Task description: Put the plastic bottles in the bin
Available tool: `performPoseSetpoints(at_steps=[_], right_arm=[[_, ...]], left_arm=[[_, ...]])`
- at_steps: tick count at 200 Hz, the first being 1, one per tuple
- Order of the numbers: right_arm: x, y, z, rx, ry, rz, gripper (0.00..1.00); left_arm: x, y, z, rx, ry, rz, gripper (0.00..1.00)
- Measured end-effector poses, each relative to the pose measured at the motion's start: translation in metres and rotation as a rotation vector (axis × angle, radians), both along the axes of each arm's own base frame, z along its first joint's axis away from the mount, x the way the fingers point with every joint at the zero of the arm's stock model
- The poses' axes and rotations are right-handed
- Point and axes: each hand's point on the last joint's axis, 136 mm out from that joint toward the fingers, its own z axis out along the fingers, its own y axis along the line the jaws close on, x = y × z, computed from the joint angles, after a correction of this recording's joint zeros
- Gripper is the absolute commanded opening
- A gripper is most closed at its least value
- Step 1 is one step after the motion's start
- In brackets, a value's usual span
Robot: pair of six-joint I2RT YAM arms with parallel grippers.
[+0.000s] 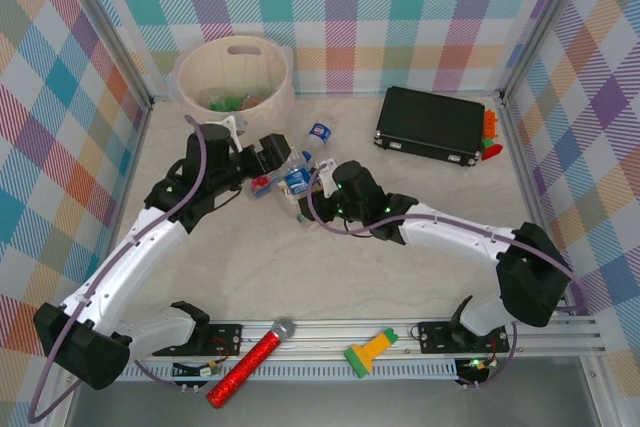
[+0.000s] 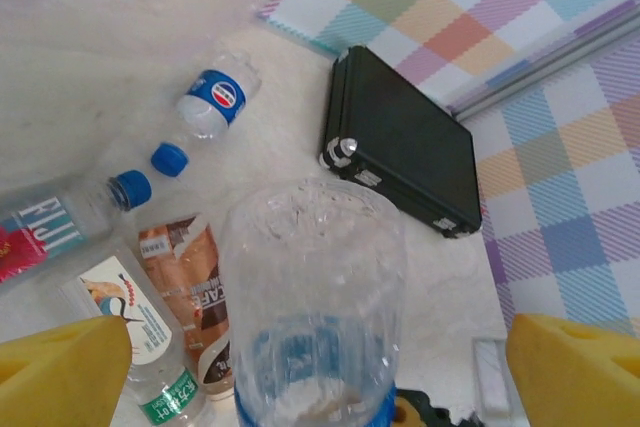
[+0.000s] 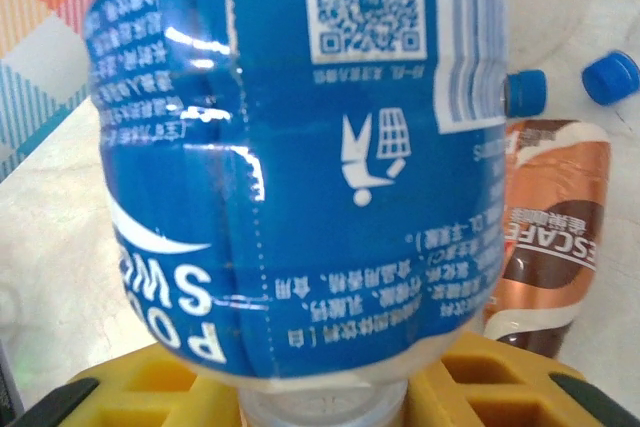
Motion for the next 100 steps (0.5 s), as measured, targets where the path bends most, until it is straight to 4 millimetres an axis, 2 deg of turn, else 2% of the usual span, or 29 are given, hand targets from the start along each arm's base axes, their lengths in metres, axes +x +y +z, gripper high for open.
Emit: performPoseSetpoints(at_steps=[52,78,100], right_arm=[[-0.012,-0.013,0.010,0.037,-0.074,0.027,0.38],[-0.017,-0.010,0.018,0.063,-0.091,0.058,0.38],[-0.022,-0.011,0.020,0.072,-0.100,0.072,0.38]], left_arm=[[0.000,-0.021,-0.019,0.010,0.055,-0.066,0.91],[-0.002,-0.038,-0.028,0.013,0.075,-0.119,0.85],[-0.003,-0.048,-0.031,0.013,0.084,-0.151,0.73]])
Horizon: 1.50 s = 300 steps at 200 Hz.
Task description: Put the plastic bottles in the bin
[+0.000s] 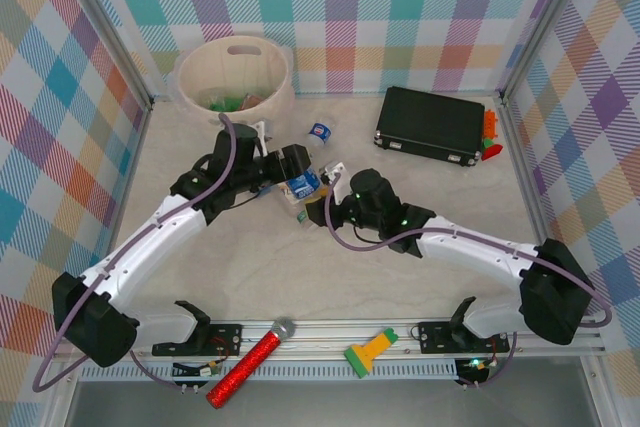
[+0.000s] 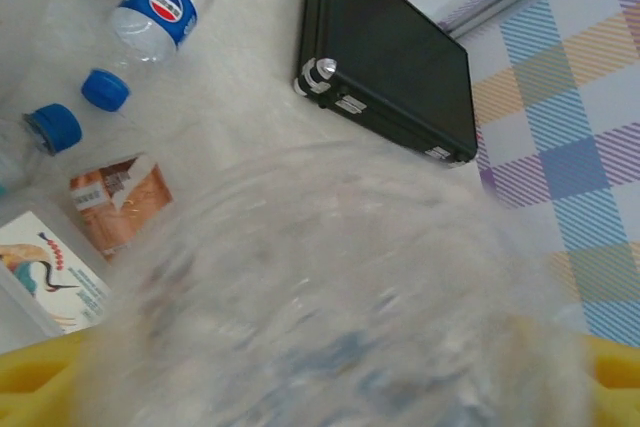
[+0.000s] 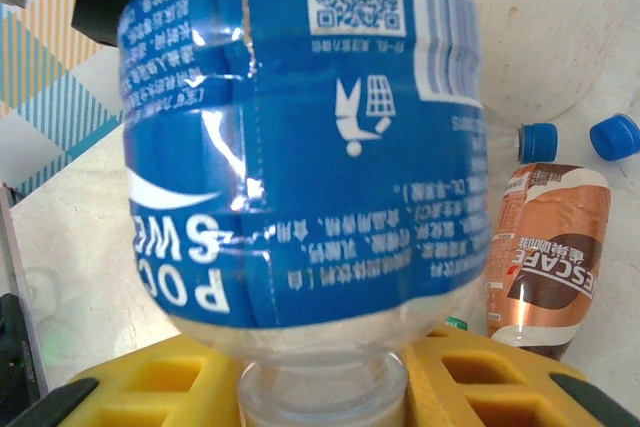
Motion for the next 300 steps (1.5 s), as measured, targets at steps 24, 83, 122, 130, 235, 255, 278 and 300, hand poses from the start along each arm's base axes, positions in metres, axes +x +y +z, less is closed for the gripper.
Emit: performPoseSetpoints(at_steps=[24,83,122,130,235,255,278,300], right_arm=[[-0.003,-0.003,-0.002,0.001,-0.004,0.001,0.39],[-0.001,-0.003,0.001,0.015,-0.015,-0.008,0.86],[0.002,-0.010,0.000,0.019,-0.033,-0.045,0.99],[0.001,-0.014,-0.002,0.020,-0.037,-0.052,0.99],[0.003,-0.041,-0.003,0.104,-0.150,-0.156,0.99],[0.005,-0.042,0.002,0.125,-0.171,-0.172,0.99],[0.006,-0.042,0.007,0.137,-0.184,-0.175,0.99],[0.007,-0.041,0.017,0.136,-0.193,-0.172,0.99]], left_arm=[[-0.002,-0.005,0.001,-0.003,-0.001,-0.022,0.58],[-0.003,-0.009,0.017,0.000,-0.042,-0.038,0.53],[0.002,0.001,0.043,0.062,-0.110,-0.008,0.53],[0.003,0.004,0.051,0.076,-0.133,0.000,0.52],[0.030,0.069,0.175,0.342,-0.498,0.257,0.49],[0.042,0.082,0.176,0.421,-0.519,0.309,0.49],[0.061,0.097,0.175,0.494,-0.519,0.357,0.49],[0.082,0.114,0.179,0.537,-0.515,0.405,0.49]])
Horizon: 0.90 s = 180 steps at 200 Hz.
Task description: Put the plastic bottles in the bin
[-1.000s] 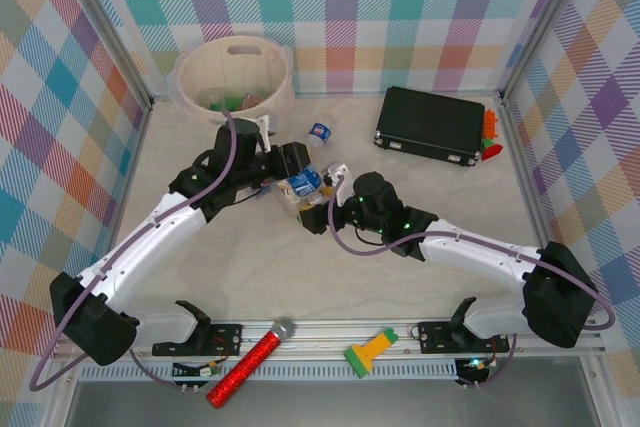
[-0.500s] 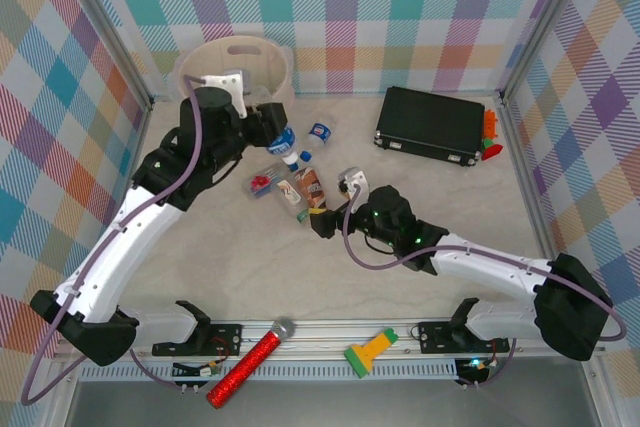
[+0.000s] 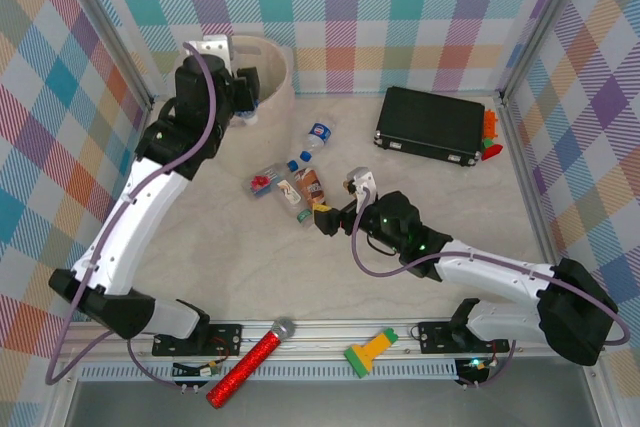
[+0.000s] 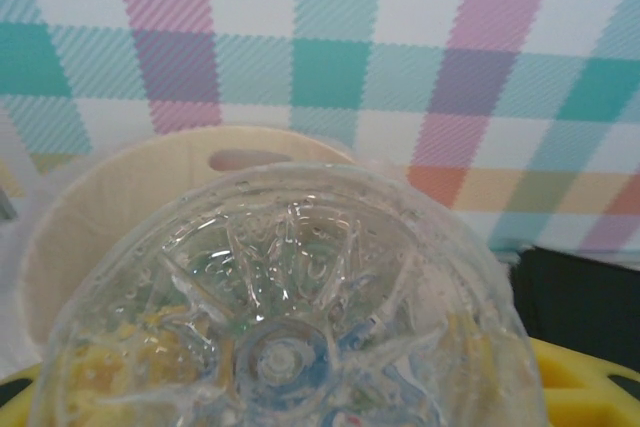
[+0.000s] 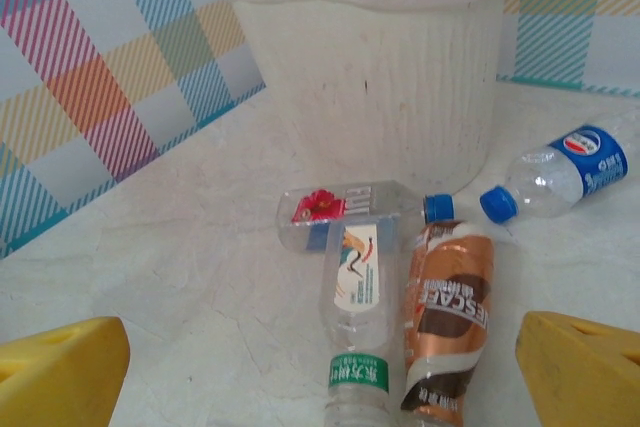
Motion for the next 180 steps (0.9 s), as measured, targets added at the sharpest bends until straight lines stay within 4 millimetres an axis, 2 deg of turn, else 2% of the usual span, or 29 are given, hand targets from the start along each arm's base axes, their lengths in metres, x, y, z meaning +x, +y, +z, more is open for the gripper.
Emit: performPoseSetpoints(at_steps=[24,47,75,96,111,155,180], right_arm=[[0.003,0.008,0.035,0.017,-0.045,0.021,0.99],[0.003,0.018,0.087,0.047,-0.107,0.063,0.99],[0.004,0.033,0.160,0.089,-0.189,0.112,0.99],[0.008,0.045,0.195,0.088,-0.205,0.140,0.99],[0.008,0.047,0.201,0.080,-0.201,0.150,0.99],[0.000,0.044,0.182,0.018,-0.143,0.180,0.99],[-0.005,0.039,0.187,0.023,-0.145,0.183,0.99]], left_arm=[[0.022,0.017,0.008,0.014,-0.013,0.050,0.50],[0.041,0.030,0.017,0.007,-0.029,0.094,0.50],[0.054,0.036,0.010,0.005,-0.014,0.107,0.50],[0.058,0.037,0.005,0.010,-0.004,0.111,0.50],[0.060,0.037,0.004,0.014,-0.003,0.113,0.50],[0.066,0.046,0.006,0.018,-0.021,0.138,0.50],[0.071,0.045,0.007,0.027,-0.035,0.138,0.50]])
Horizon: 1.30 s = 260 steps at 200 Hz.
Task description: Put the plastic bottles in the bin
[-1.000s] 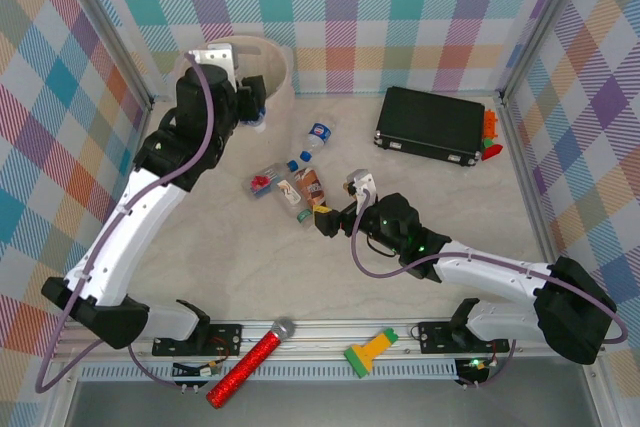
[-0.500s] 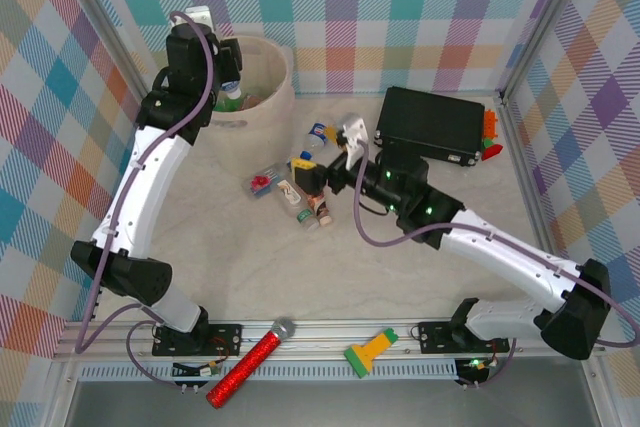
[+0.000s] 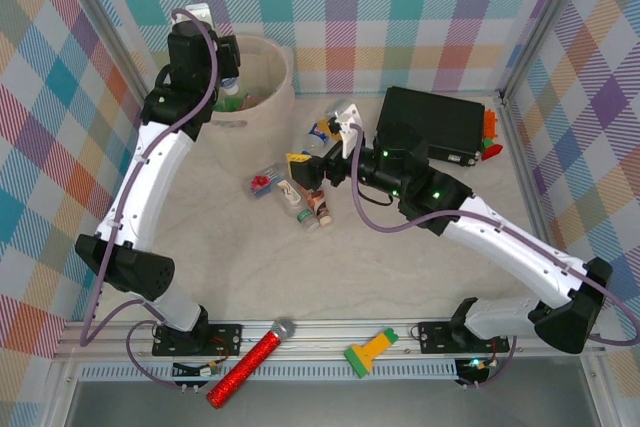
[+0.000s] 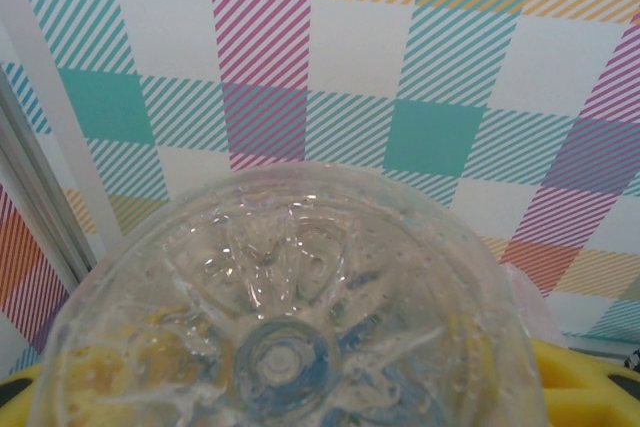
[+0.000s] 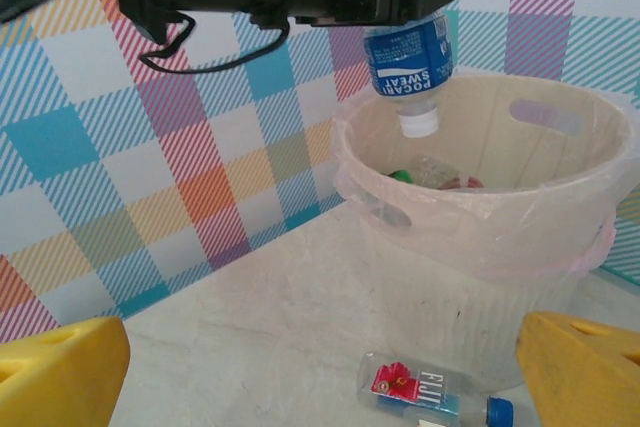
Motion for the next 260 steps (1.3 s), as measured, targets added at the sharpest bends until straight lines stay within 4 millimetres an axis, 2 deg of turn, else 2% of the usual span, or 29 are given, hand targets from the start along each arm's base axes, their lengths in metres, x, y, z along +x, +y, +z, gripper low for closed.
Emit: performPoseSetpoints(at_steps=[29,63,83,98,106,117,131,211,234,260], right_arm=[[-0.003,-0.002,0.003,0.006,0.003,0.004,0.99],[-0.003,-0.002,-0.003,-0.010,0.016,0.004,0.99],[-0.004,-0.004,-0.002,-0.011,0.017,0.004,0.99],[-0.005,-0.005,-0.001,-0.008,0.015,0.004,0.99],[-0.005,-0.005,0.000,-0.007,0.013,0.003,0.99],[-0.005,-0.005,0.001,-0.006,0.013,0.003,0.99],[-0.005,-0.006,0.001,-0.006,0.013,0.003,0.99],[-0.005,-0.006,0.001,0.000,0.022,0.003,0.99],[-0.005,-0.005,0.000,0.004,0.030,0.003,0.99],[-0.004,-0.003,-0.004,-0.002,0.039,0.005,0.99]], left_arm=[[0.016,-0.005,-0.008,0.020,-0.003,-0.005,0.50],[0.044,-0.012,-0.033,0.055,0.036,-0.009,0.51],[0.056,-0.015,-0.046,0.061,0.057,-0.007,0.58],[0.062,-0.016,-0.051,0.058,0.064,-0.006,0.58],[0.065,-0.017,-0.053,0.055,0.065,-0.005,0.65],[0.066,-0.018,-0.054,0.047,0.066,-0.004,0.80],[0.067,-0.018,-0.053,0.039,0.064,-0.002,1.00],[0.060,-0.018,-0.052,-0.011,0.076,-0.006,1.00],[0.045,-0.017,-0.046,-0.043,0.077,-0.019,1.00],[0.014,-0.016,-0.038,-0.115,0.064,-0.049,1.00]])
